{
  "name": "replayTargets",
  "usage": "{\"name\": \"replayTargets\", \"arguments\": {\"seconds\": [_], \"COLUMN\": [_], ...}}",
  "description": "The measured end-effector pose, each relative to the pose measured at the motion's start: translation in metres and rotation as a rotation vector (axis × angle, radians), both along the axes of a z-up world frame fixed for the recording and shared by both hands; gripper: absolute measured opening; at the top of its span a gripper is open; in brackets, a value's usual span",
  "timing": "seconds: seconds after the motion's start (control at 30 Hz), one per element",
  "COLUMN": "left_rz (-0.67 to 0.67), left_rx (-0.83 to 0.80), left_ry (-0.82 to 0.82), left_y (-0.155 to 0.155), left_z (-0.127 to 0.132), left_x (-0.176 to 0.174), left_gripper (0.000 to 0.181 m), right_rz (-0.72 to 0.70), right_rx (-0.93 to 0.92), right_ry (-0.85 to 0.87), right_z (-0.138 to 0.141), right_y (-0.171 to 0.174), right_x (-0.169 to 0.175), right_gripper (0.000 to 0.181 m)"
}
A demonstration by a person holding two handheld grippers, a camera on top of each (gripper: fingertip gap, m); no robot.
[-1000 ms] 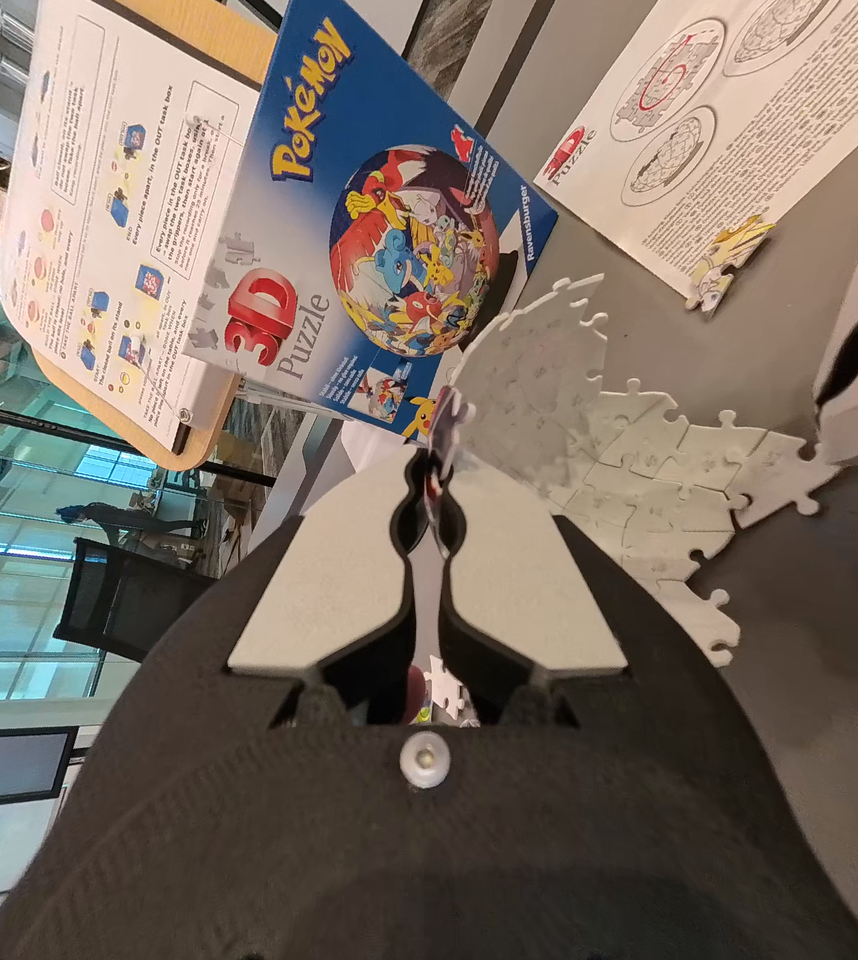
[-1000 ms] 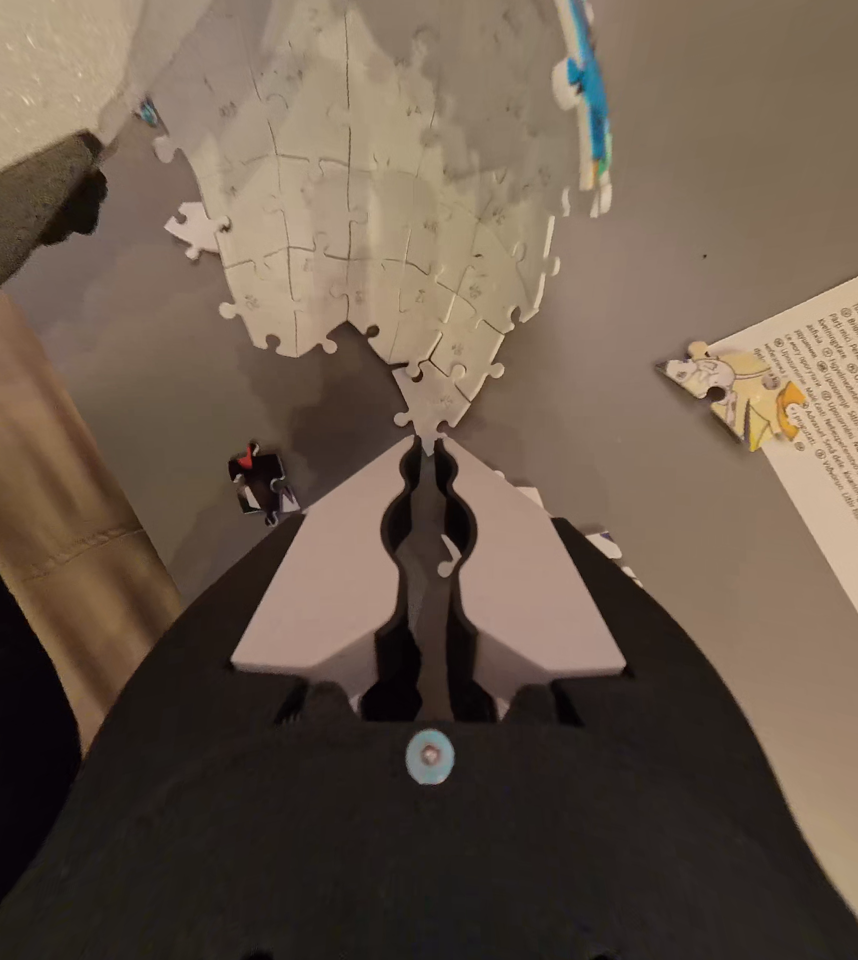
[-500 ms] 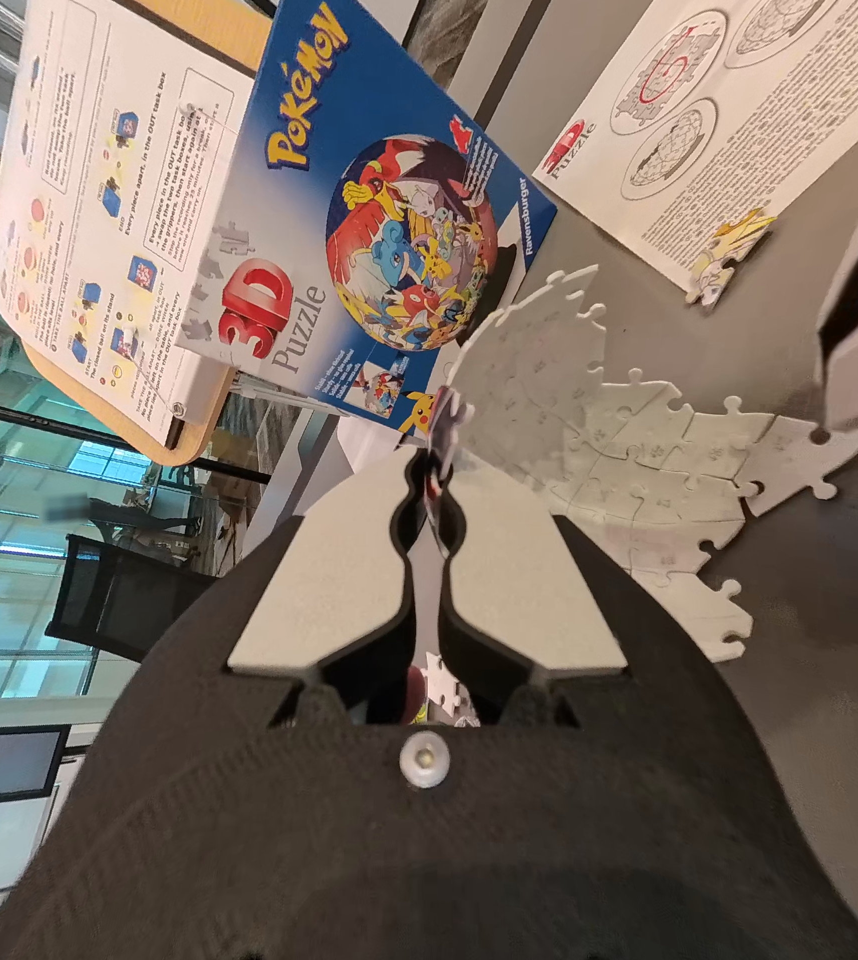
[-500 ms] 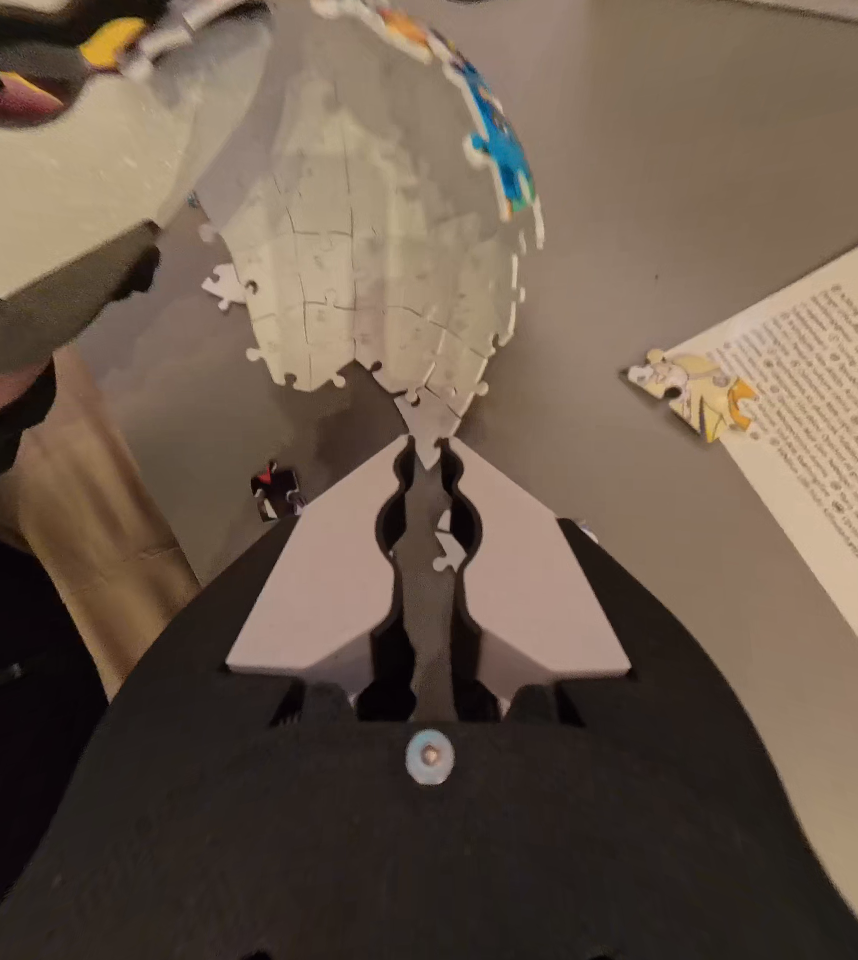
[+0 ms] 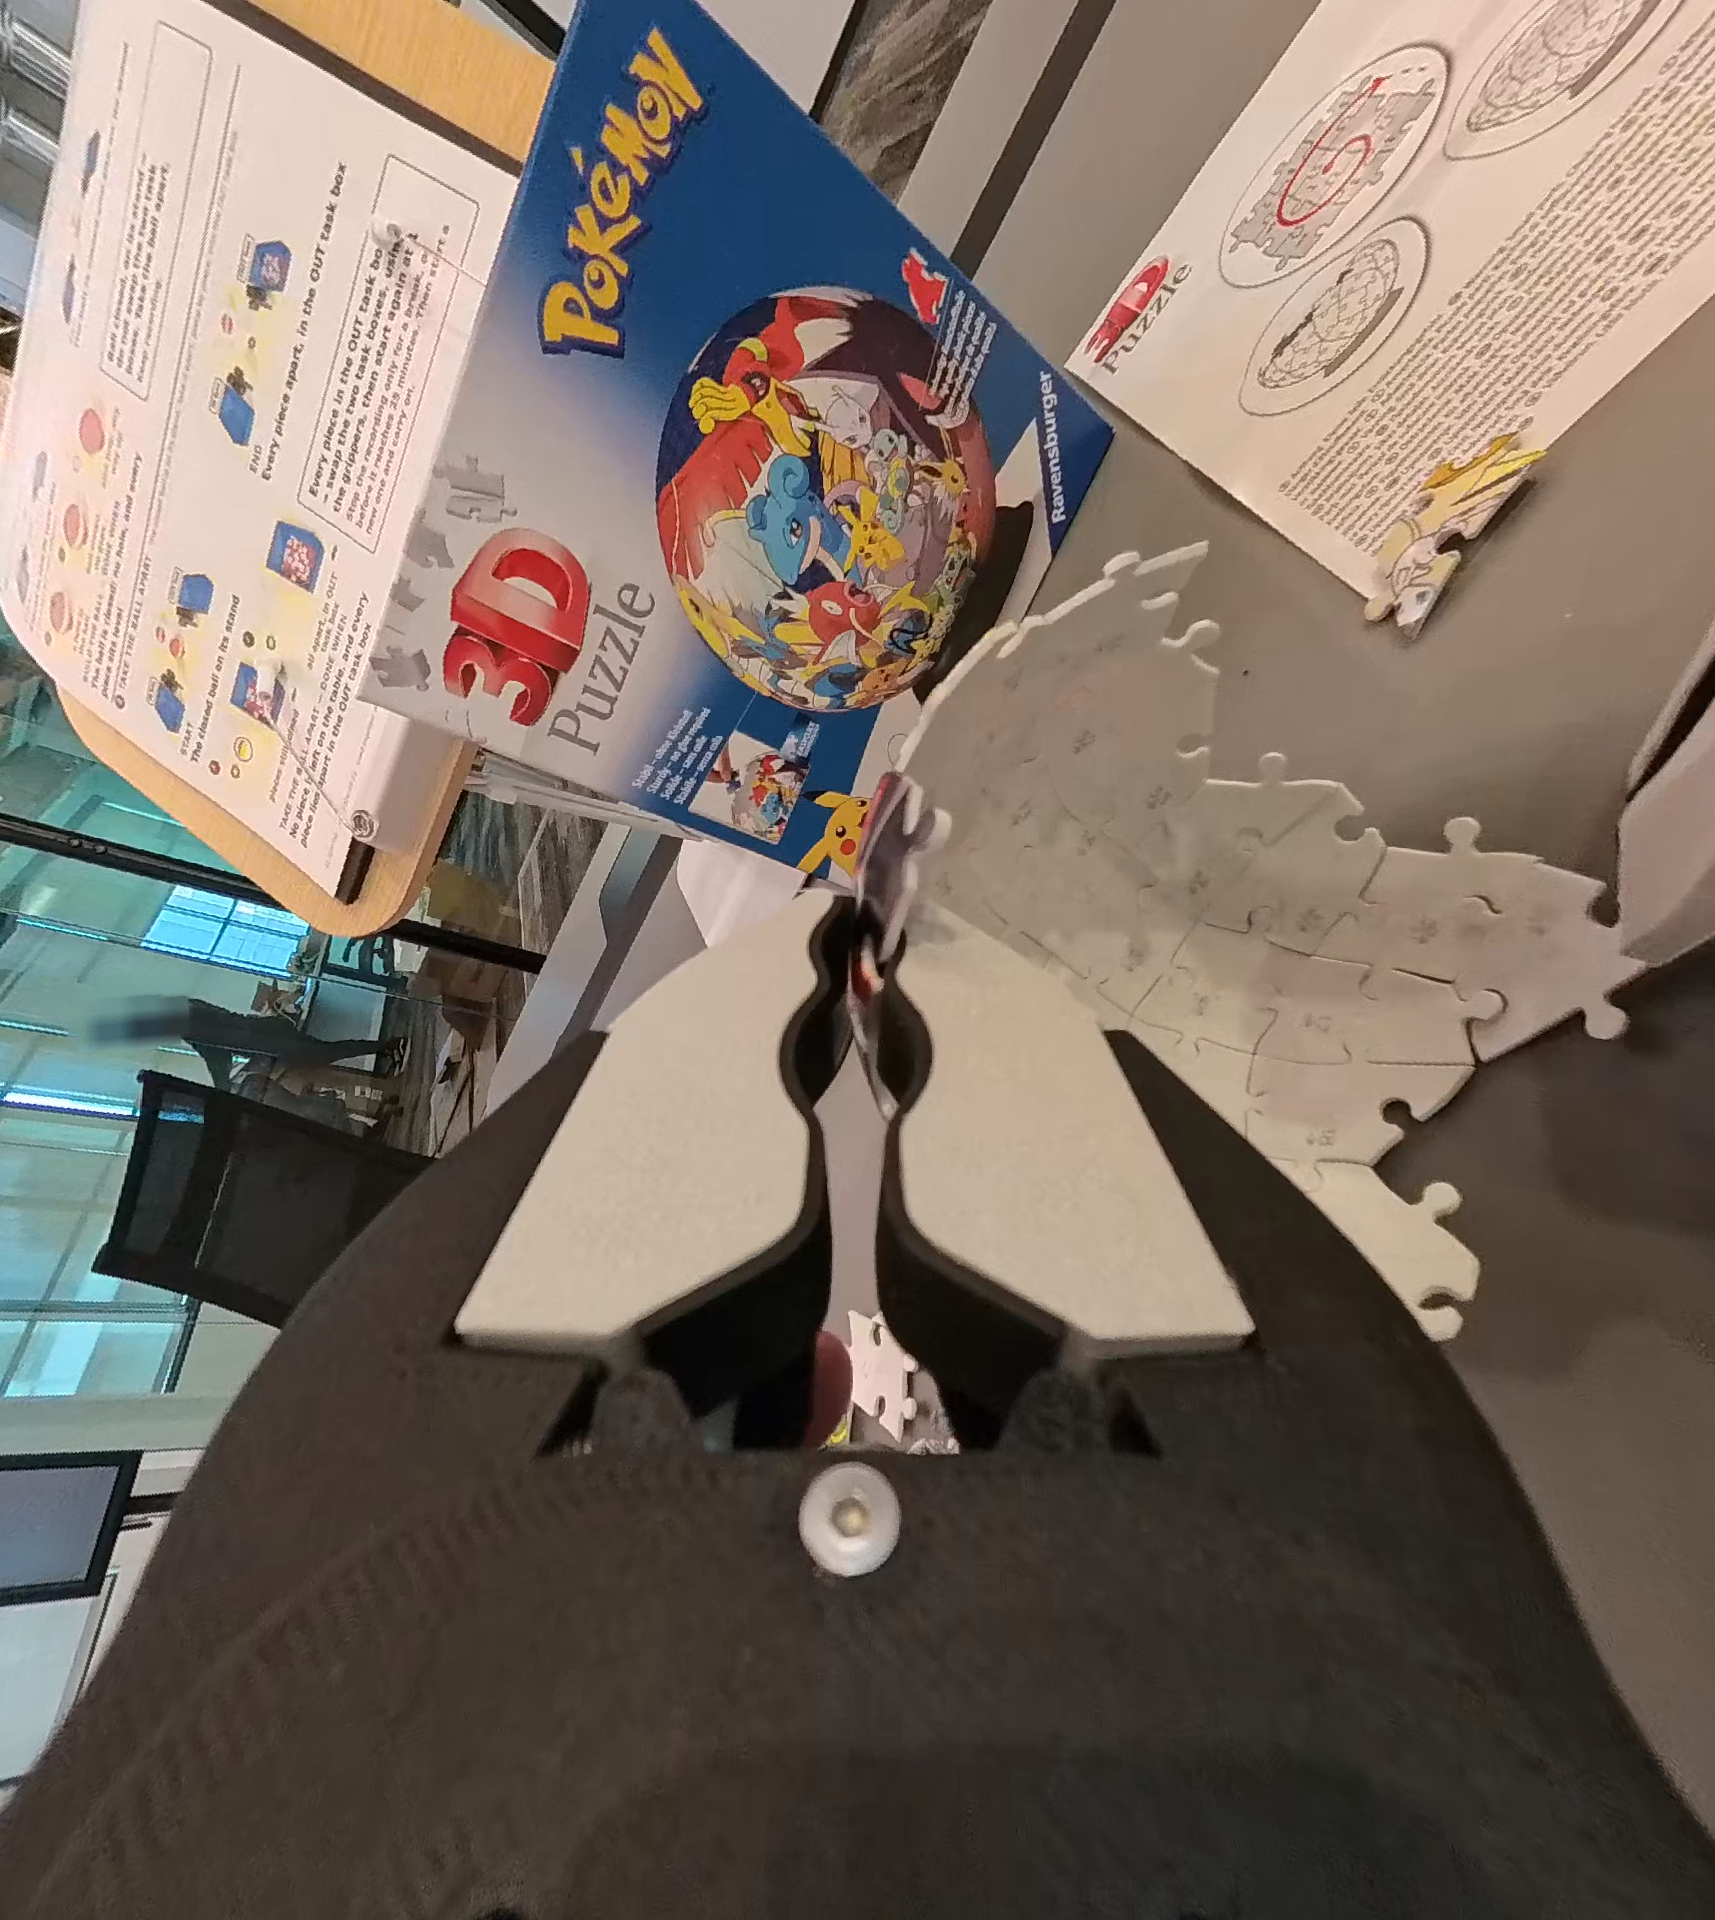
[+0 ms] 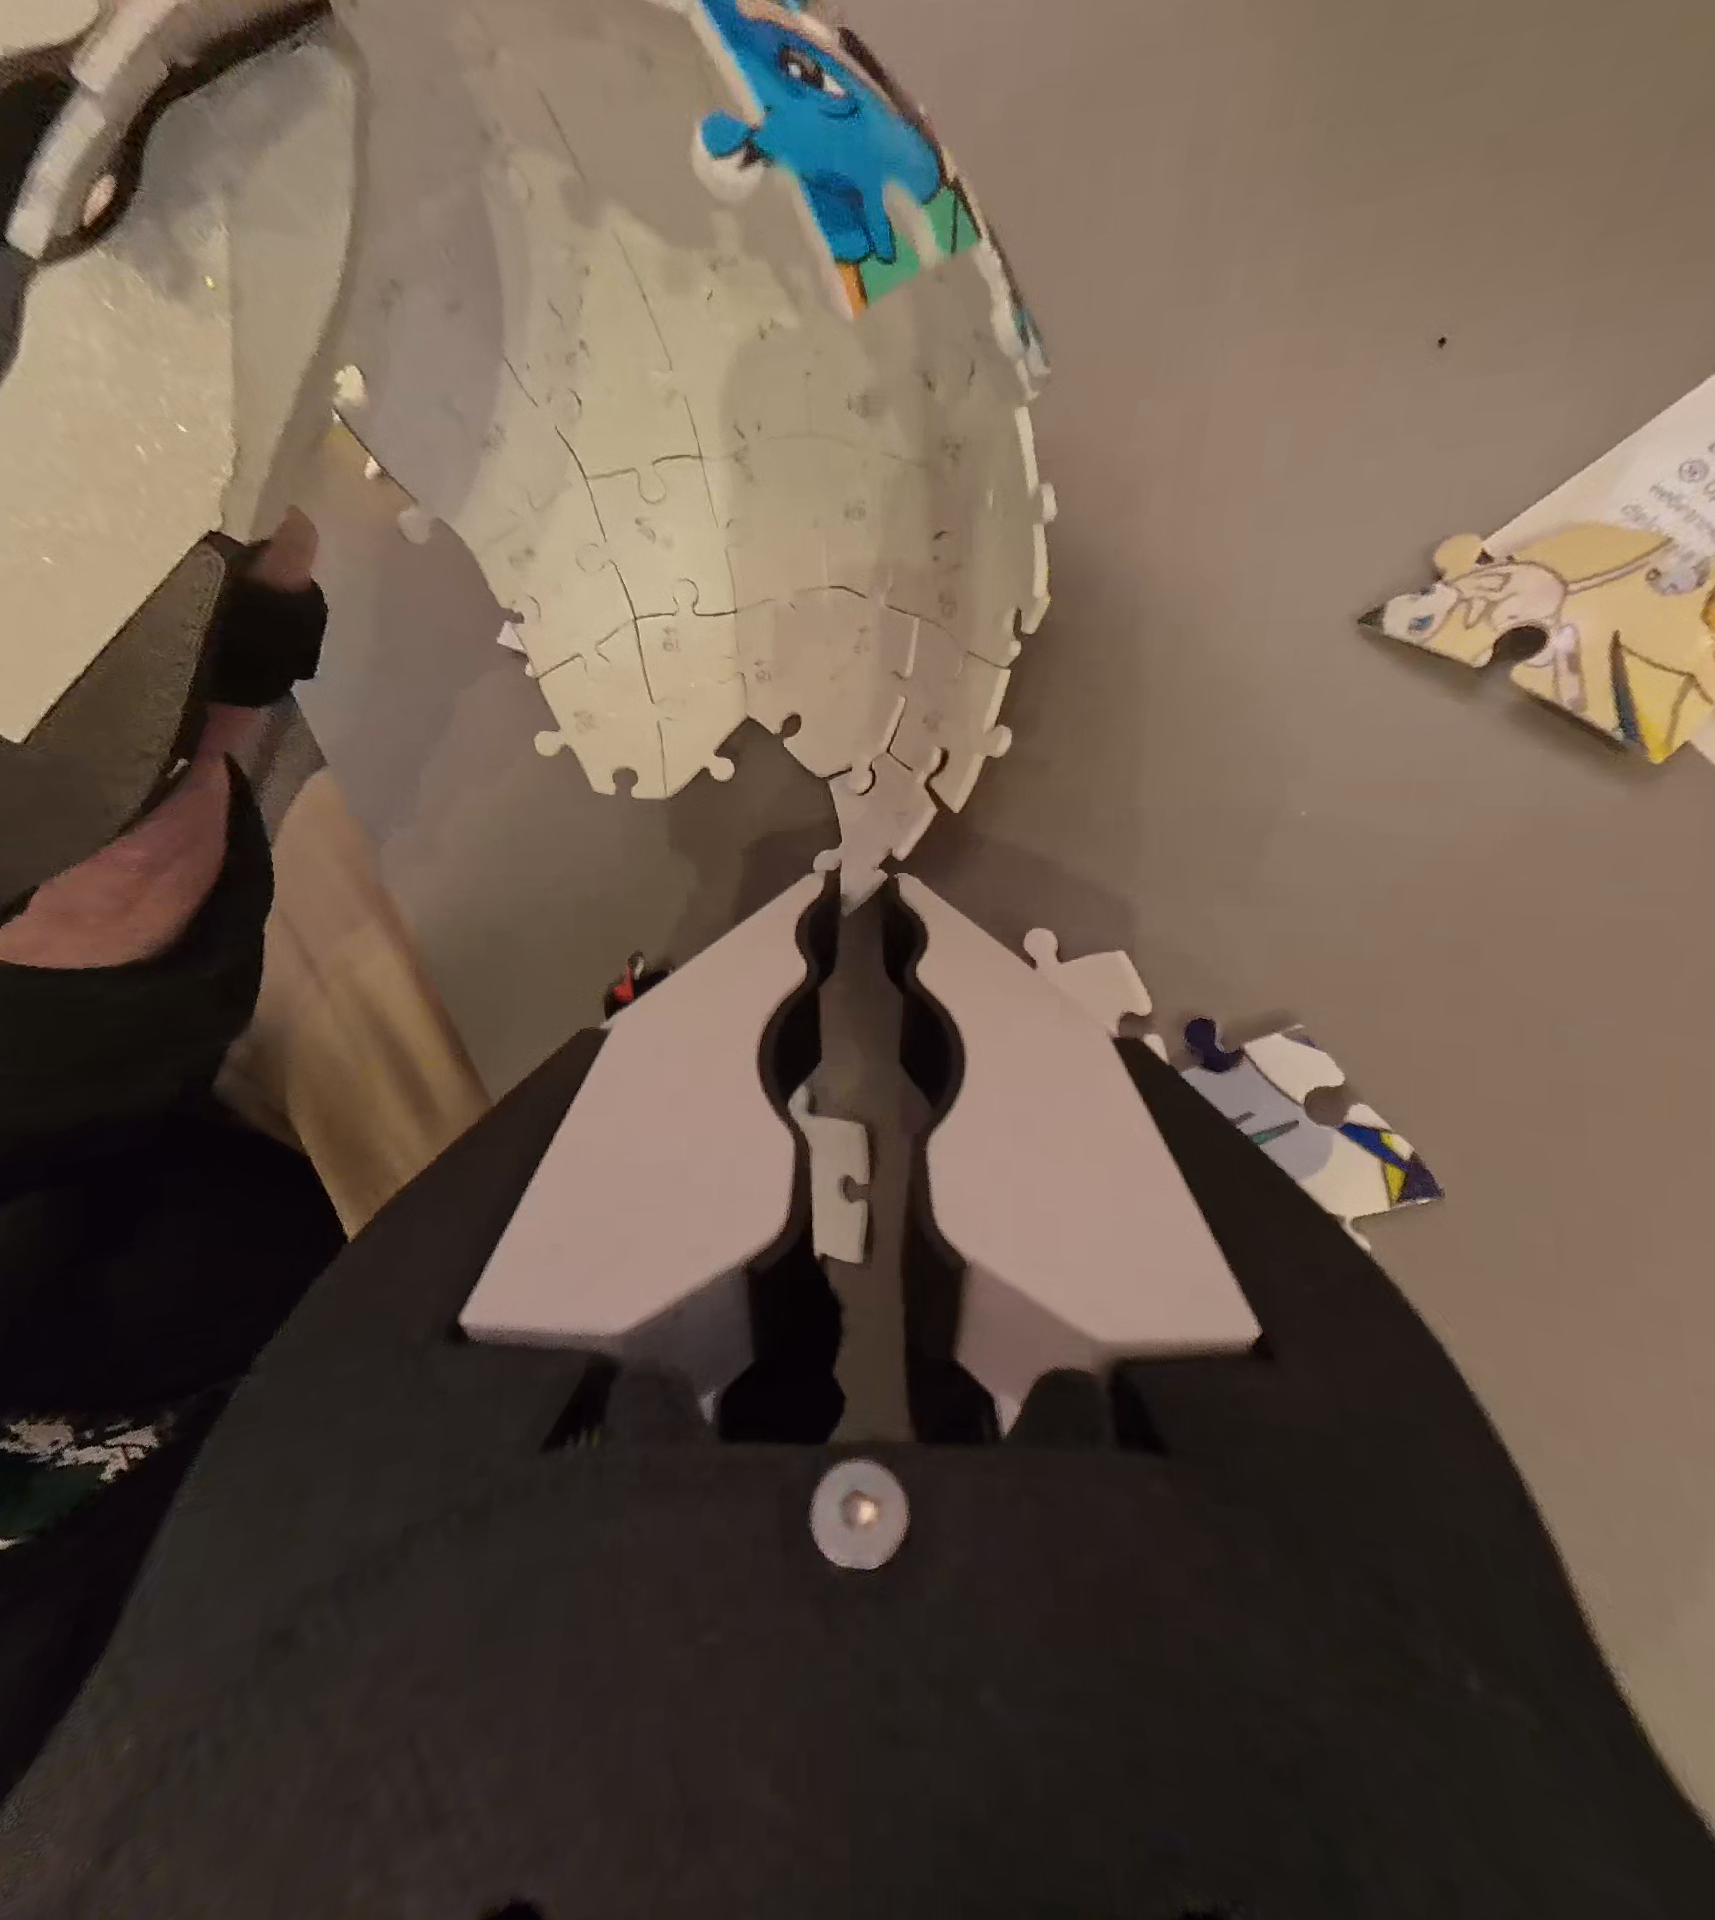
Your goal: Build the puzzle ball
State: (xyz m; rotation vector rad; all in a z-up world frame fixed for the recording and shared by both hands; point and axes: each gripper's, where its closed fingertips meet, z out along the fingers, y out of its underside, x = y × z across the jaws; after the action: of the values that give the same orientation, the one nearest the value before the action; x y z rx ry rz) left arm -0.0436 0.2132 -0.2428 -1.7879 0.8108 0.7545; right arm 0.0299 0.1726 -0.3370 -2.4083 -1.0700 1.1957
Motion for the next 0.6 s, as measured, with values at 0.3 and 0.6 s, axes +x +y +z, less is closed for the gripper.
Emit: {"name": "replayTargets", "arguments": {"seconds": [0.3,0.6], "left_rz": [0.006,0.005], "left_rx": [0.002,0.004], "left_ry": [-0.003,0.002], "left_y": [-0.0007,-0.0012], "left_z": [0.0,-0.0011], "left_x": [-0.0032,-0.0051], "left_gripper": [0.002,0.002], "right_rz": [-0.051,-0.086], "right_rx": [-0.058,-0.072], "right_ry": [0.063,0.081], "right_z": [0.0024,0.0029], "right_y": [-0.0009,0.0053], "right_x": [-0.0076,-0.0025], "right_gripper": [0.007,0.005]}}
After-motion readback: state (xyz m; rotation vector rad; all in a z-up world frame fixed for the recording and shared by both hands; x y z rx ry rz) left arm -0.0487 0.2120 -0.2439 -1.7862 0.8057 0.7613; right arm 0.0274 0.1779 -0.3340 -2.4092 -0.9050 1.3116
